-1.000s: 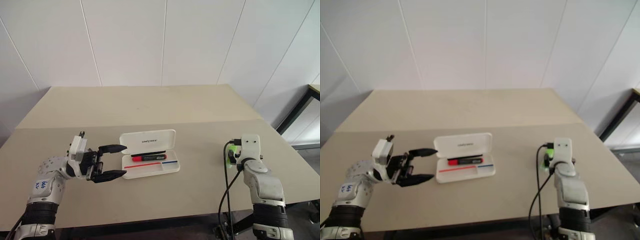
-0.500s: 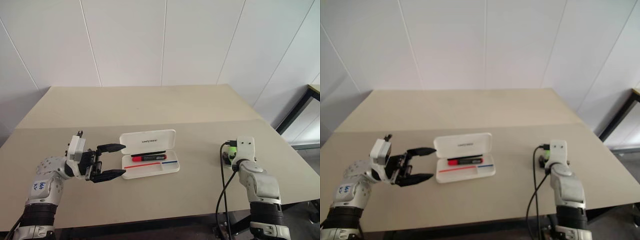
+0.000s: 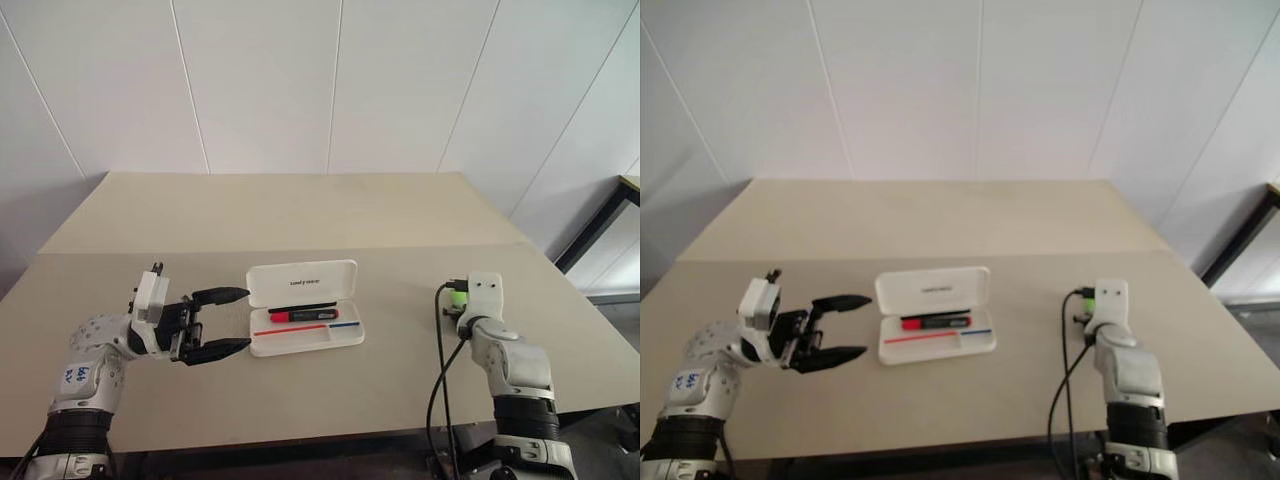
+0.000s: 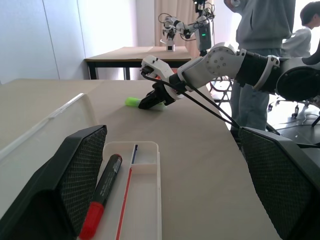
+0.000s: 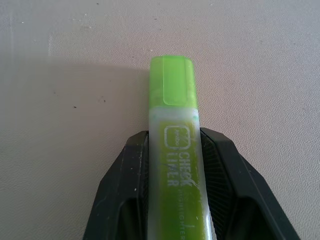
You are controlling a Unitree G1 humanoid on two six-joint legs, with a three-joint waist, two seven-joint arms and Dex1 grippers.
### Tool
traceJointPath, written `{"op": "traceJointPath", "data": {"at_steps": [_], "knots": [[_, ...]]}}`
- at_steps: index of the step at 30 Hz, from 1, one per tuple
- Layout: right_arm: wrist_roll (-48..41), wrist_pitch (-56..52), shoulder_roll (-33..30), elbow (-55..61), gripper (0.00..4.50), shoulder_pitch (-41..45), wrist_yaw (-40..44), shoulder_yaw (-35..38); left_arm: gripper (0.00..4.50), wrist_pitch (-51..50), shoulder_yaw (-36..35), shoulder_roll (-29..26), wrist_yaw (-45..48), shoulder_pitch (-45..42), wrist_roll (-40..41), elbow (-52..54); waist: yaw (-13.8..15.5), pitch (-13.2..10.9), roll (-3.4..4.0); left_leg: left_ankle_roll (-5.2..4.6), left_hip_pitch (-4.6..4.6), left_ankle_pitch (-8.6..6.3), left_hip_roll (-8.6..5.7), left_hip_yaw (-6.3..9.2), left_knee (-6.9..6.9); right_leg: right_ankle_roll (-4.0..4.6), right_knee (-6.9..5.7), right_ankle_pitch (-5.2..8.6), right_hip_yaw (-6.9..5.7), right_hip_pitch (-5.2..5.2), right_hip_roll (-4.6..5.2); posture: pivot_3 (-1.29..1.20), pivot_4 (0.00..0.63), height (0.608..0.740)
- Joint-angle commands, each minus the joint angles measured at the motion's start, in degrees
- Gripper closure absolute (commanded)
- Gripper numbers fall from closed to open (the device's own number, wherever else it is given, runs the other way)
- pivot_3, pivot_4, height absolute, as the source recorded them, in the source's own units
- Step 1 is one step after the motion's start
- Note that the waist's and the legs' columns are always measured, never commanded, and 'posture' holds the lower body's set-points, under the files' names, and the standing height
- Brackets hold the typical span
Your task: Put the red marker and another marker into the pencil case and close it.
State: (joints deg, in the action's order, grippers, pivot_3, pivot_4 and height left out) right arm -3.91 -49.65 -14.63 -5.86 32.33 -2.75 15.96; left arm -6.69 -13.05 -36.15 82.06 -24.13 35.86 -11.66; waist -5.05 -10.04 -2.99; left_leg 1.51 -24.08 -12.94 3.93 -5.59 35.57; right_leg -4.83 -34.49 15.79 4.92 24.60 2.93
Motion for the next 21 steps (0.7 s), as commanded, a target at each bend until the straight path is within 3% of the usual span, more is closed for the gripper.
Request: {"op": "traceJointPath", "data": {"at_steps": [1,7,10,13,21], "knots": [[0.8,2.8,-2.9,0.9,2.64,-0.1,3.5,-3.2,0.00,0.5,-1.3,-0.7,0.0,0.4,1.1,2.3,0.0,0.0,0.03,-0.04,0.00,0.03,-0.02,-0.03,-0.07,0.00,0.03,0.00,-0.01,0.01,0.08,0.00,0.150,0.740],[1.0,5.3,-9.9,7.7,2.64,2.3,15.1,-12.9,0.00,0.8,-1.9,-0.9,0.0,1.2,0.8,1.3,-0.2,-0.2,0.25,-0.40,-0.12,0.23,-0.27,-0.24,-0.46,-0.19,0.11,-0.06,0.08,0.32,0.11,0.00,0.150,0.740],[0.2,4.6,-13.9,12.4,2.64,2.9,22.4,-17.6,0.00,0.8,-2.2,-1.1,0.0,1.7,0.7,0.9,0.2,-0.2,0.26,-0.25,-0.20,0.13,-0.12,-0.21,-0.45,-1.27,-0.10,-0.35,0.13,0.55,-0.18,0.00,0.150,0.740],[-0.9,4.7,-18.1,17.5,2.64,3.4,30.0,-21.8,0.00,1.0,-2.4,-1.7,0.3,2.5,0.5,0.5,0.3,-0.2,0.26,-0.14,-0.20,0.07,-0.03,-0.17,-0.46,-1.57,-0.39,-0.15,0.13,0.71,-0.29,0.00,0.150,0.740],[-7.4,-0.8,-27.2,29.5,2.64,4.4,48.0,-30.5,0.00,0.7,-3.4,-2.8,0.1,5.3,0.8,1.4,0.3,-0.2,0.27,-0.04,-0.20,0.01,0.01,-0.17,-0.41,-1.26,-0.55,0.11,0.14,0.79,-0.33,0.00,0.150,0.740]]}}
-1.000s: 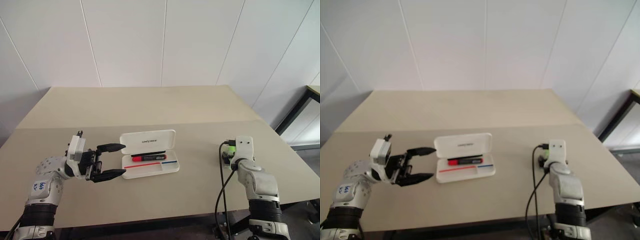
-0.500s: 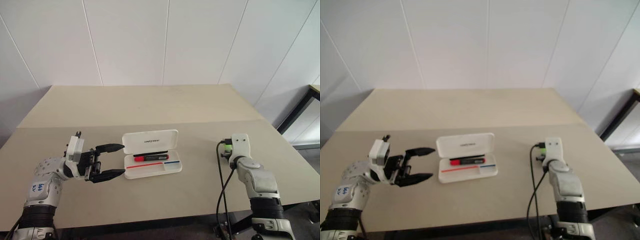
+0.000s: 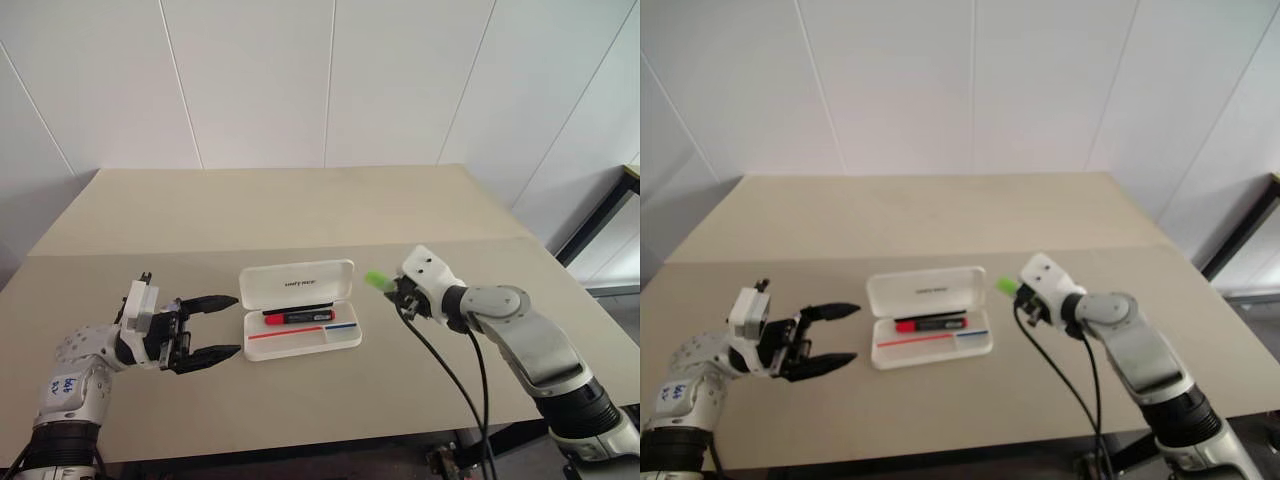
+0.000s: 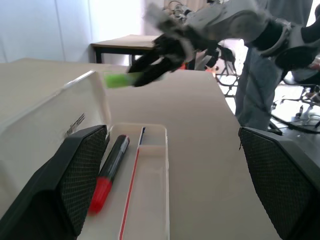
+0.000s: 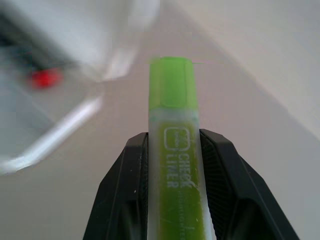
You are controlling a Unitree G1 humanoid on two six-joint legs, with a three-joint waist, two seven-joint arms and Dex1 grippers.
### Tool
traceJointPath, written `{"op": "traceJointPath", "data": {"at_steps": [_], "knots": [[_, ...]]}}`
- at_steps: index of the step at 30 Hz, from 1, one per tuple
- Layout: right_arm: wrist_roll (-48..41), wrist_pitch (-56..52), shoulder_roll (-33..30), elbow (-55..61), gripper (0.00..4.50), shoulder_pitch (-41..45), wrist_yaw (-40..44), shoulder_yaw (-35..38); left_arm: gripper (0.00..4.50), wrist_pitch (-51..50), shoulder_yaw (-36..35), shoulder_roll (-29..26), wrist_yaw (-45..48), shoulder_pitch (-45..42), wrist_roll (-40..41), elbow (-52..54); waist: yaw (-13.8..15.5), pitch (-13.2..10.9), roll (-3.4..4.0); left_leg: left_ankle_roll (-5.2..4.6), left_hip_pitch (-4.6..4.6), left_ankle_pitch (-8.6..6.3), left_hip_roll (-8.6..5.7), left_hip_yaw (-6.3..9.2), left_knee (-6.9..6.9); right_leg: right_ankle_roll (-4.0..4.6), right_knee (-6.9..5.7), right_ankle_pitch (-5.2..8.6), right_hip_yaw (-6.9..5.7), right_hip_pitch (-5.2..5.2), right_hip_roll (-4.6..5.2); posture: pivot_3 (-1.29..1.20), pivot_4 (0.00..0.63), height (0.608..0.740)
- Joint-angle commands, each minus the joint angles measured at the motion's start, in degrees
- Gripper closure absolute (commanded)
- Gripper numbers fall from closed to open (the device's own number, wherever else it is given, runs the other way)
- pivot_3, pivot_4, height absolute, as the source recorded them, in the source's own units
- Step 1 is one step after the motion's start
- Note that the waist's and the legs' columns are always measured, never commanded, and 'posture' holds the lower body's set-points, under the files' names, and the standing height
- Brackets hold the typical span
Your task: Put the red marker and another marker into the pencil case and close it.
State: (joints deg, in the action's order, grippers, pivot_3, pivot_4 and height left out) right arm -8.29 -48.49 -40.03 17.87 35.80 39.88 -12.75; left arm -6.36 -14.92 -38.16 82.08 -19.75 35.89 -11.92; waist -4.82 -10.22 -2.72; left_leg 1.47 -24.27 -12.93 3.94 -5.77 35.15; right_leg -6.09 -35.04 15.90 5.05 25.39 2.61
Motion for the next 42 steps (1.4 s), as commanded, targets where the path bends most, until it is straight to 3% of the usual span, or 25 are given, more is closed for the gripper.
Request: {"op": "traceJointPath", "data": {"at_steps": [1,4,14,25,32,42], "knots": [[-4.1,-2.3,-2.0,7.3,2.64,0.9,6.9,-2.5,0.00,0.4,-1.6,-0.8,0.1,1.3,0.9,1.9,0.1,0.0,0.00,0.00,0.00,0.00,0.00,0.01,0.01,0.18,0.00,0.10,-0.01,0.00,0.01,0.00,0.150,0.740],[-5.0,-1.4,0.3,7.9,2.64,3.2,9.1,-6.0,0.00,0.4,-2.0,-1.0,0.0,2.4,0.9,2.3,-0.1,0.0,-0.01,0.01,0.00,0.00,0.01,0.01,0.02,0.34,-0.03,0.18,0.00,0.00,0.01,0.00,0.150,0.740],[-1.1,10.5,13.1,-6.3,2.64,14.2,13.6,-16.2,0.00,1.0,-2.7,-2.3,0.4,3.2,0.5,1.9,0.0,0.0,-0.02,0.03,0.03,0.02,0.02,-0.01,0.25,0.72,-0.44,0.39,0.02,0.08,0.01,0.00,0.150,0.740],[2.0,24.8,23.3,-26.7,2.64,21.4,21.3,-18.5,0.00,1.8,-3.5,-3.0,0.2,4.6,0.4,2.2,-0.2,0.0,-0.04,0.08,0.04,-0.01,0.06,0.00,0.45,0.50,-0.73,0.27,-0.05,0.09,-0.02,0.00,0.150,0.740],[7.0,36.4,26.4,-38.8,2.64,23.7,26.5,-20.7,0.00,1.6,-4.0,-3.3,-0.8,5.0,0.8,3.3,-0.2,0.0,-0.04,0.15,0.05,-0.02,0.10,0.05,0.46,0.46,-0.84,0.25,-0.12,0.10,-0.05,0.00,0.150,0.740],[9.1,42.2,30.2,-50.4,2.64,26.8,28.8,-17.9,0.00,1.3,-4.6,-3.4,-1.4,5.5,1.0,4.2,-0.3,0.0,-0.03,0.29,0.07,-0.03,0.21,0.09,0.46,0.33,-0.91,0.18,-0.18,0.11,-0.13,0.00,0.150,0.740]]}}
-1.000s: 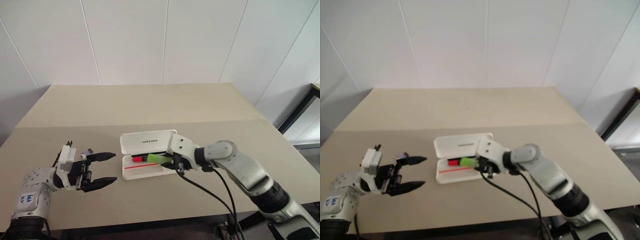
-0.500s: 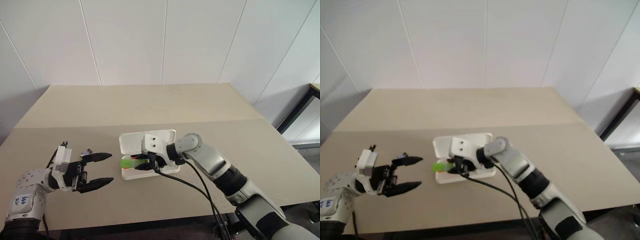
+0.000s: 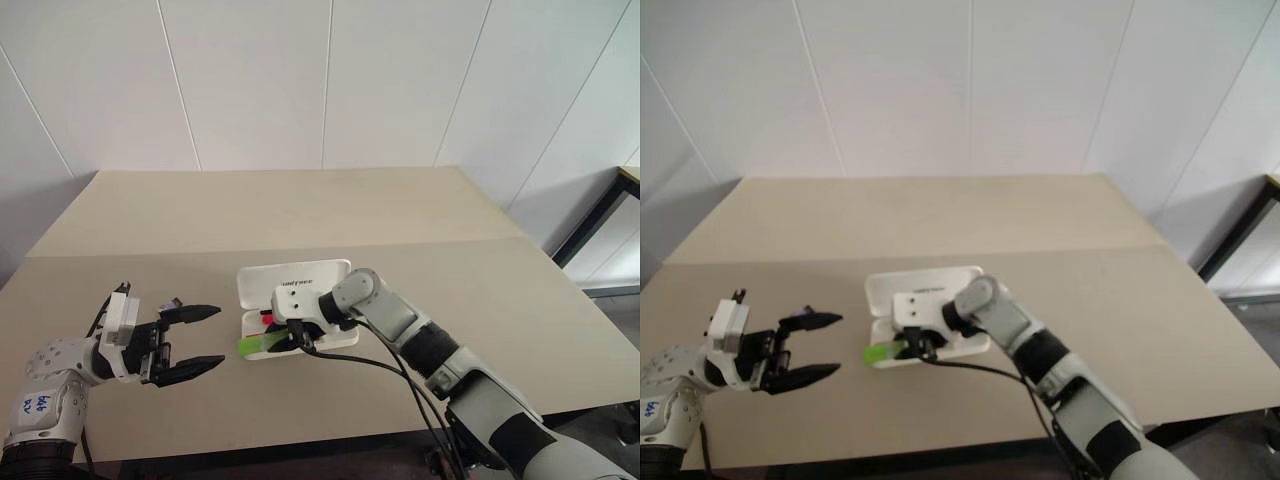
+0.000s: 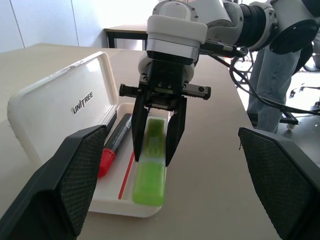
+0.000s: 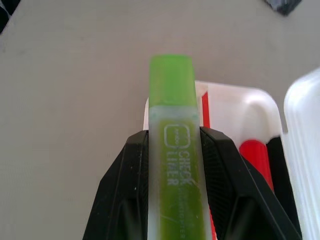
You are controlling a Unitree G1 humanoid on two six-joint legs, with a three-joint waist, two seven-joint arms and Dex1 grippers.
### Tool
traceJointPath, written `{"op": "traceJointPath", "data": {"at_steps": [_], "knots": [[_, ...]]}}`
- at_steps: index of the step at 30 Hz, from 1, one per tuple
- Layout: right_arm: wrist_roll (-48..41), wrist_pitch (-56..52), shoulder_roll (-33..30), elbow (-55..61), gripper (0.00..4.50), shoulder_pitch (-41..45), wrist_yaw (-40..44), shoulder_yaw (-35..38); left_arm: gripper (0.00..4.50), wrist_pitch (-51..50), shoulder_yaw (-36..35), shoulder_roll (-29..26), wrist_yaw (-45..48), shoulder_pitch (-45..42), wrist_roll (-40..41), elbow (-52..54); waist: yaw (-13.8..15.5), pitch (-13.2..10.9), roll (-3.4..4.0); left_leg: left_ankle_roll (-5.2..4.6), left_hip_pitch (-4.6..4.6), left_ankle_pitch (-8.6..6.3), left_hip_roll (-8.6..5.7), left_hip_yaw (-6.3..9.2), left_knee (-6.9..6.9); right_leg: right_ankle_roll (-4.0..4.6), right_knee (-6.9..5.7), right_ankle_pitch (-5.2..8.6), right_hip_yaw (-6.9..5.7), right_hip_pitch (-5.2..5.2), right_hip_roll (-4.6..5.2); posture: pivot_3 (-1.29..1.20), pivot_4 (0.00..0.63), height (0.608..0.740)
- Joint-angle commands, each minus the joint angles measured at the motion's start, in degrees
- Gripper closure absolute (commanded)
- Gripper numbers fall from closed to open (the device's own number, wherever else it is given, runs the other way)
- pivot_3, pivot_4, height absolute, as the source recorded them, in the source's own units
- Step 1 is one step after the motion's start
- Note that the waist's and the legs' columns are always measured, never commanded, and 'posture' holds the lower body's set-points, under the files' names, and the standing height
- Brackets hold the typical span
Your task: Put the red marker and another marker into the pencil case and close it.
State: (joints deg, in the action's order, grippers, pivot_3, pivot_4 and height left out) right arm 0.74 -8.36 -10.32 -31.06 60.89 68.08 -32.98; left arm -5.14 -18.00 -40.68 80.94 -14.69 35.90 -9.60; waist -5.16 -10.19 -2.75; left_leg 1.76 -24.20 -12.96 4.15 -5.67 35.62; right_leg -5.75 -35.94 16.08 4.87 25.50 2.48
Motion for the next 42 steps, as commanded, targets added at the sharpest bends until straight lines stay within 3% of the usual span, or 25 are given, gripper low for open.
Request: {"op": "traceJointPath", "data": {"at_steps": [1,18,26,33,42], "knots": [[0.2,2.5,0.7,-2.3,2.64,2.1,0.7,2.6,0.00,0.1,-1.5,-0.9,-0.3,0.5,1.0,1.9,0.0,0.0,0.00,0.02,0.00,0.00,0.00,0.01,0.00,0.00,-0.01,0.00,-0.01,0.00,0.00,0.00,0.150,0.740],[2.1,3.0,0.2,-4.5,2.64,1.9,1.9,4.8,0.00,0.1,-1.8,-0.8,-0.8,0.8,1.4,2.4,0.0,0.0,0.01,0.11,0.00,-0.04,0.06,0.03,-0.01,0.00,-0.01,0.00,-0.05,0.00,-0.04,0.00,0.150,0.740],[2.1,0.4,-1.7,0.4,0.02,0.1,3.3,5.7,0.00,0.0,-1.4,-0.7,-0.9,0.1,1.3,2.0,0.0,0.0,0.01,0.11,0.00,-0.04,0.06,0.03,-0.01,0.00,-0.01,0.00,-0.05,0.00,-0.04,0.00,0.150,0.740],[1.0,-3.7,-3.4,7.1,0.02,-1.1,3.7,6.7,0.00,0.0,-1.0,-0.2,-1.2,-0.1,1.3,2.2,0.0,0.0,0.01,0.11,0.00,-0.04,0.06,0.04,0.00,0.00,-0.02,0.00,-0.05,0.01,-0.05,0.00,0.150,0.740],[-6.1,-20.3,-11.8,32.7,0.02,-9.0,5.5,10.8,0.00,1.5,-3.0,0.4,-7.8,2.6,-0.3,5.2,0.3,0.0,0.00,0.14,-0.01,-0.08,0.07,0.04,0.01,0.03,0.00,0.02,-0.17,0.01,0.01,0.00,0.150,0.740]]}}
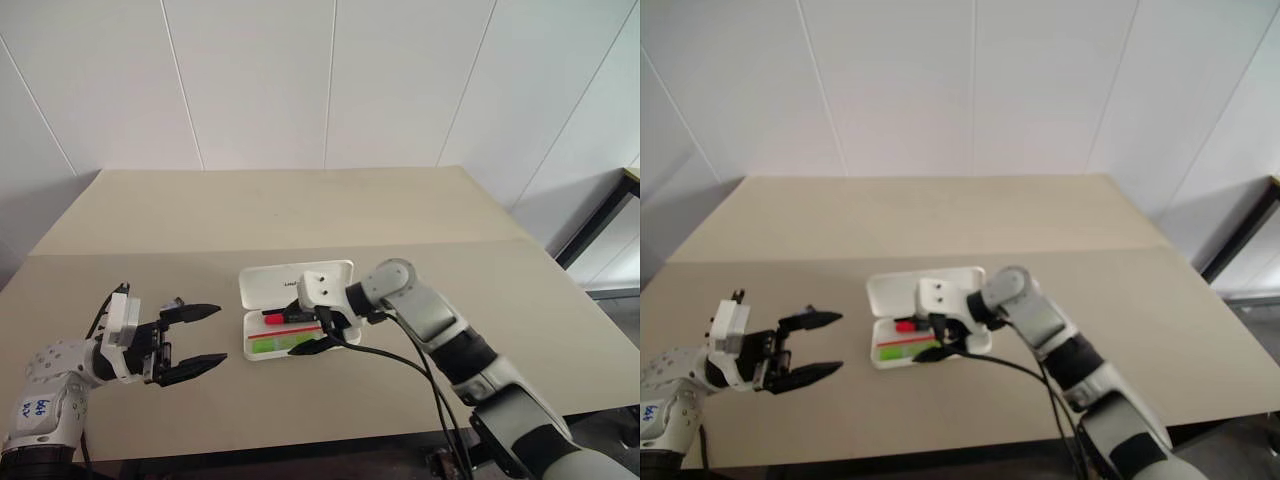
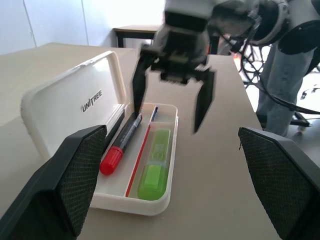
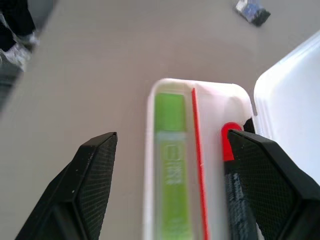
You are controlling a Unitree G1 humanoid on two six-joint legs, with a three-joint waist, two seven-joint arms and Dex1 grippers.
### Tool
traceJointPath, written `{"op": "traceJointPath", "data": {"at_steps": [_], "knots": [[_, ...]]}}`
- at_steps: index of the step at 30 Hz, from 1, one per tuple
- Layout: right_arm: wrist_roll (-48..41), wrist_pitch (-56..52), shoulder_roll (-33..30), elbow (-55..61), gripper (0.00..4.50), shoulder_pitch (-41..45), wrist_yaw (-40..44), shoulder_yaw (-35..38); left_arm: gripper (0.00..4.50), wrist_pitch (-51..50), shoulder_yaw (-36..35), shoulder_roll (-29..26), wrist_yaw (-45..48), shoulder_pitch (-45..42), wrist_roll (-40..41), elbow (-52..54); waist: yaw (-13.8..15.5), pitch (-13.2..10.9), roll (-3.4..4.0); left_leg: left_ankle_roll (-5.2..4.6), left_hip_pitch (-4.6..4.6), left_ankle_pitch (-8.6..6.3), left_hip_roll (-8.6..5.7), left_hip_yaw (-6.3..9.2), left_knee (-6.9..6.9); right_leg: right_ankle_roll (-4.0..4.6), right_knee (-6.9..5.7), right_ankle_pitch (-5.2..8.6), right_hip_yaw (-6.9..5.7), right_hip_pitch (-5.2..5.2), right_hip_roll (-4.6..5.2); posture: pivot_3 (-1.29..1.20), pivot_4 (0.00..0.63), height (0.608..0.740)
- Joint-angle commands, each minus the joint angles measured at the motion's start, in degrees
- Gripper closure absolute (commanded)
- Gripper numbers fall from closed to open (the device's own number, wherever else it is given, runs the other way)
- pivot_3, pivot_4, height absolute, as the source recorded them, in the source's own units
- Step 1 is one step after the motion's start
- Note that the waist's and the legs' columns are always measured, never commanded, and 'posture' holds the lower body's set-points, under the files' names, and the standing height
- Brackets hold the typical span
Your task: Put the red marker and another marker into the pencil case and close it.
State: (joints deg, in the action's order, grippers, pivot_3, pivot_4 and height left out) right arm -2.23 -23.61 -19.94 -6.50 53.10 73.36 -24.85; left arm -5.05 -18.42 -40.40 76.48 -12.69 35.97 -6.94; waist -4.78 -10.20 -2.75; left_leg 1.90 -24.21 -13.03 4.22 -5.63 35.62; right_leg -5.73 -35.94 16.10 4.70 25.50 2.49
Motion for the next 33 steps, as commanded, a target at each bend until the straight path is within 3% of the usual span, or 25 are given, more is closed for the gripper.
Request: {"op": "traceJointPath", "data": {"at_steps": [1,10,18,22,33], "knots": [[-3.8,-6.7,-3.4,10.7,0.02,-2.3,0.1,3.1,0.00,2.1,-2.9,0.3,-5.3,0.6,-1.2,2.6,0.0,0.0,0.00,0.00,0.01,0.00,0.01,0.00,0.00,0.00,0.00,0.00,0.00,0.00,-0.01,0.00,0.150,0.740],[-12.6,-17.7,-12.9,26.7,0.02,-11.4,-3.2,11.1,0.00,4.7,-4.8,2.0,-25.2,-1.3,-10.2,1.2,0.2,0.0,-0.03,0.00,0.02,0.00,0.01,0.04,0.01,0.32,0.03,0.17,0.00,0.00,0.02,0.00,0.150,0.740],[-23.1,-15.5,-9.7,28.2,0.02,-18.6,-10.9,25.4,0.00,4.6,-2.3,1.5,-37.5,-9.2,-18.5,-11.6,0.3,0.0,-0.06,-0.01,0.03,0.01,-0.01,-0.01,0.07,0.10,0.03,0.05,0.05,-0.02,-0.03,0.00,0.150,0.740],[-29.9,-14.0,-8.6,28.5,0.02,-22.0,-11.4,31.1,0.00,3.3,0.8,0.3,-37.6,-15.3,-21.6,-21.8,0.5,0.0,-0.06,-0.01,0.02,0.01,-0.02,0.01,0.10,-0.16,0.03,-0.09,0.00,-0.04,-0.06,0.00,0.150,0.740],[-38.6,-13.5,-11.1,28.9,0.02,-25.1,-13.1,35.4,0.00,1.4,8.0,-0.9,-31.6,-28.3,-26.7,-42.7,0.7,0.0,-0.07,-0.01,0.00,0.01,-0.02,-0.02,0.12,-0.20,0.03,-0.10,0.00,-0.04,-0.11,0.00,0.150,0.740]]}}
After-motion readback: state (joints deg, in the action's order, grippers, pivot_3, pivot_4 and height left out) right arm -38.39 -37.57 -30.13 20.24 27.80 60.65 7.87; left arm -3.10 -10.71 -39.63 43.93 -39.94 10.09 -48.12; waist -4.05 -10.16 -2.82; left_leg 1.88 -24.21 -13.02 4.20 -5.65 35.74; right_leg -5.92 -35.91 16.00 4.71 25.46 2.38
